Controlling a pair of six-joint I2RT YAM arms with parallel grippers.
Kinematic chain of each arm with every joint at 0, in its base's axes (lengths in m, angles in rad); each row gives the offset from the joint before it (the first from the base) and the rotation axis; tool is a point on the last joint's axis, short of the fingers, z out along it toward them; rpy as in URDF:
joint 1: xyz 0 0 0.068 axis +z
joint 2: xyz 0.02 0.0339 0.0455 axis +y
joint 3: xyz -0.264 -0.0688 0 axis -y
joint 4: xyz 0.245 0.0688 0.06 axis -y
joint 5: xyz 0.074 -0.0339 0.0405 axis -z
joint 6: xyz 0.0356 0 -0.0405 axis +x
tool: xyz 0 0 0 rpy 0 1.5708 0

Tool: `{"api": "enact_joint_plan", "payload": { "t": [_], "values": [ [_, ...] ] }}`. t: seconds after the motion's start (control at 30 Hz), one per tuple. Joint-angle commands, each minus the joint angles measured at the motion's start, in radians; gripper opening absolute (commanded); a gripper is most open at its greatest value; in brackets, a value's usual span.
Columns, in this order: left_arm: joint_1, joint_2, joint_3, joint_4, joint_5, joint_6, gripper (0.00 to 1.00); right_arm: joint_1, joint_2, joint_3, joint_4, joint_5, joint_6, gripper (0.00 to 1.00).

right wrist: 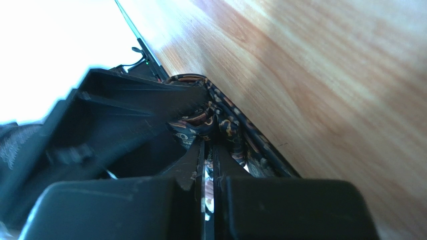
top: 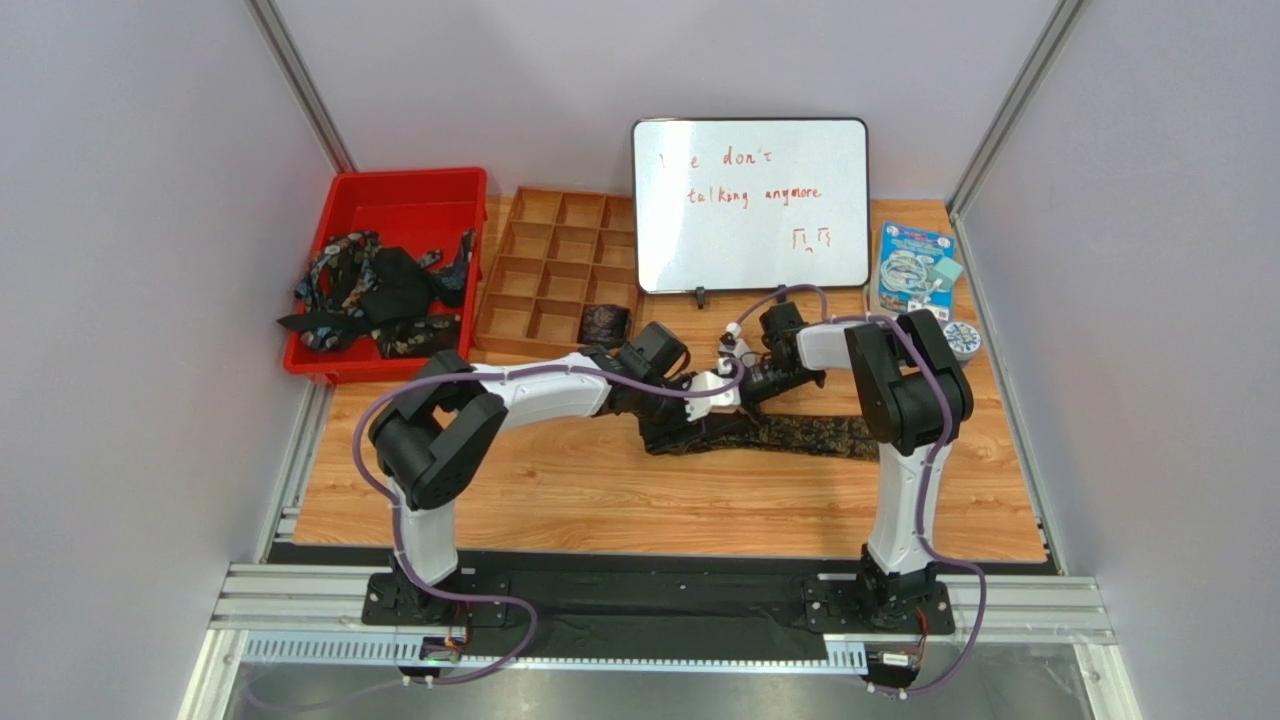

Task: Roll the ties
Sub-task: Roll the tie at the center of the board.

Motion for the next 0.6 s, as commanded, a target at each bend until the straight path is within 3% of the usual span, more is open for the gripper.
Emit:
{"api": "enact_joint_plan", "payload": {
  "t": [0.0, 0.2, 0.4, 0.57],
  "values": [
    [0.104, -0.128, -0.109, 0.114, 0.150, -0.111, 0.63, -0.020, 0.078, -0.017, -0.076, 0.199, -0.043, 0.00],
    [0.140, -0.219, -0.268, 0.398, 0.258, -0.142, 0.68, -0.050, 0.105, -0.026, -0.090, 0.193, -0.078, 0.00],
    [0.135, -0.159, -0.305, 0.556, 0.289, -0.202, 0.70, -0.072, 0.138, -0.014, -0.105, 0.195, -0.098, 0.00],
    [0.106, -0.113, -0.301, 0.592, 0.281, -0.182, 0.70, -0.072, 0.145, -0.006, -0.145, 0.221, -0.121, 0.00]
  ]
}}
